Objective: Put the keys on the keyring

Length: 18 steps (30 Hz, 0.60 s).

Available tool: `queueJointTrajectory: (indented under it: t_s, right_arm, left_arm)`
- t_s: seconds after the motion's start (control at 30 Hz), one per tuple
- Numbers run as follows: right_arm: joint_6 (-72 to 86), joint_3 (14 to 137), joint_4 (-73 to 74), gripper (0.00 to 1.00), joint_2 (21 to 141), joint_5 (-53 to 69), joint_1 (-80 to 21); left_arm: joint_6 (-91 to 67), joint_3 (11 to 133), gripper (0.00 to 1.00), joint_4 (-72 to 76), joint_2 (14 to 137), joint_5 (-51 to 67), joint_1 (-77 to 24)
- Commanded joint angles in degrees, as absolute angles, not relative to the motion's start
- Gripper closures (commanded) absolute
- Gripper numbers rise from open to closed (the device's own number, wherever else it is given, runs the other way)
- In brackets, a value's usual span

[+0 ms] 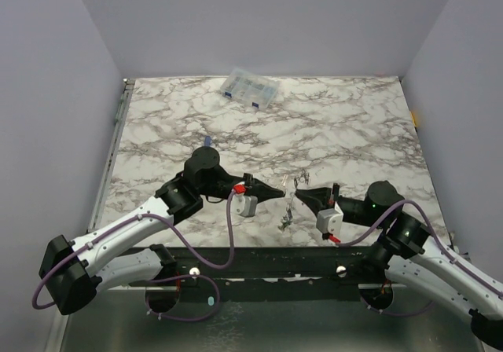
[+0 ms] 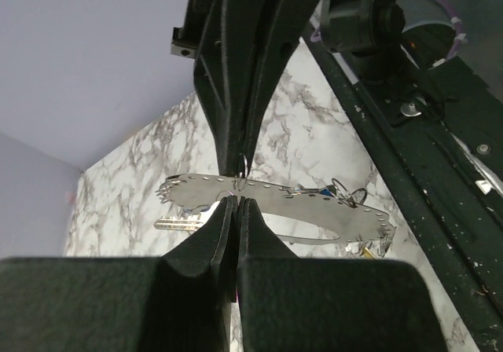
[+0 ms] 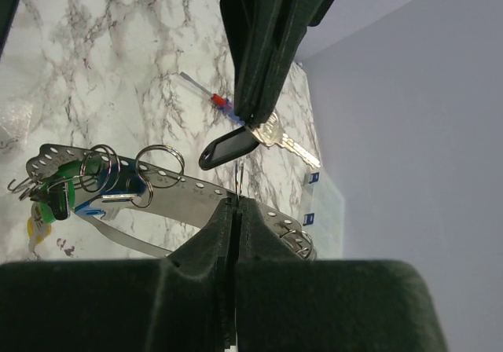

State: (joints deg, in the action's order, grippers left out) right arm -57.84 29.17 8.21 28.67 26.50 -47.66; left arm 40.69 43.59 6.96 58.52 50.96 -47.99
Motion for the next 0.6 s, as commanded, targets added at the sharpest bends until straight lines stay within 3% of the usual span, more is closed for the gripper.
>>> queueJointTrajectory:
  t_s: [0.0, 0.57]
  right_arm:
    - [-54.39, 32.78, 7.29, 1.0, 29.3, 30.5, -48.05]
    - [-53.21, 32.55, 9.27, 1.0, 30.47, 31.22, -49.15]
  left_arm:
    - [40.75, 42.6, 1.0, 7.84, 58.88, 57.74, -47.68]
    - [40.57, 41.67, 1.0, 7.93, 58.76, 60.65, -47.71]
